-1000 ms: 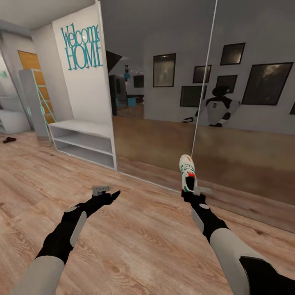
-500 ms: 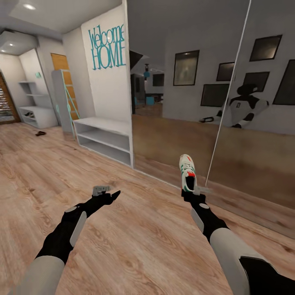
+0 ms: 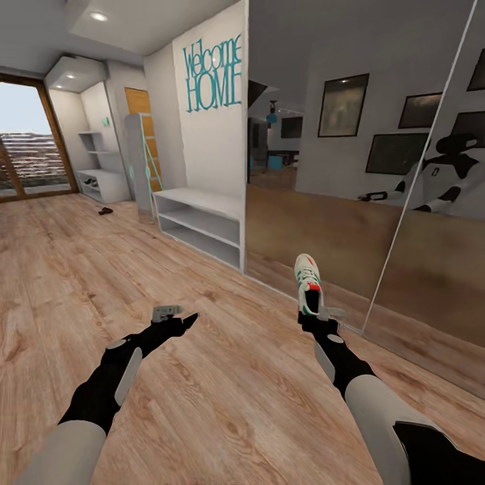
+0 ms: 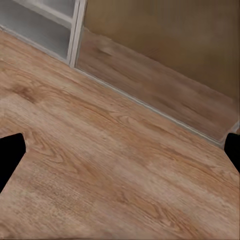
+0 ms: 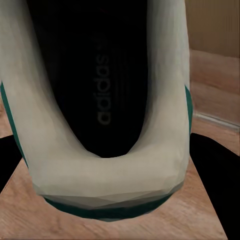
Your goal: Pick up the two gym shoes and the two sandals from the corridor floor and place them onto the hallstand (shoe rack) in the corridor, making sure they are on the rack and not on the floor. Arrange them so the two gym shoes are next to each other and the two sandals are next to each other.
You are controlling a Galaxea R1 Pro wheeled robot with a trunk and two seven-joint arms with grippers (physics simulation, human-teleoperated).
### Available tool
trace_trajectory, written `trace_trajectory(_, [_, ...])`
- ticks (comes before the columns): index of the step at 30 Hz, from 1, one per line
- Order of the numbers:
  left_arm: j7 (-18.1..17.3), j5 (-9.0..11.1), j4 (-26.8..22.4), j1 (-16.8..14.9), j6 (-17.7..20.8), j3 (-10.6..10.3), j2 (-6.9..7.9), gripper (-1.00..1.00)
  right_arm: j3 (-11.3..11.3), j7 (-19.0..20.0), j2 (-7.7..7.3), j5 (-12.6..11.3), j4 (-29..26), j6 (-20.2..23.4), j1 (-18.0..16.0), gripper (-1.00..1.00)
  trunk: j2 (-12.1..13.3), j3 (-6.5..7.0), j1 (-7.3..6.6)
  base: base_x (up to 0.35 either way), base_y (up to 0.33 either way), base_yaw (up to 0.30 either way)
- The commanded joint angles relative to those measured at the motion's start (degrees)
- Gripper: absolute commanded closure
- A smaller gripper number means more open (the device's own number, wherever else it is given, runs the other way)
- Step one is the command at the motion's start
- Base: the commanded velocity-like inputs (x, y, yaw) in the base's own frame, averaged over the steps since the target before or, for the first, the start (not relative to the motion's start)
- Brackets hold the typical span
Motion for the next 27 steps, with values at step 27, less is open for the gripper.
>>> trace_trajectory(27, [-0.19,0.74,0.03,-0.02,0.55,0.23,-0.04,-1.0,-0.27,-0.05,0.05,0.12,-0.05,-0.2,-0.05,1.0,-0.03,-0.7,-0.01,0.029,0.0,0.287])
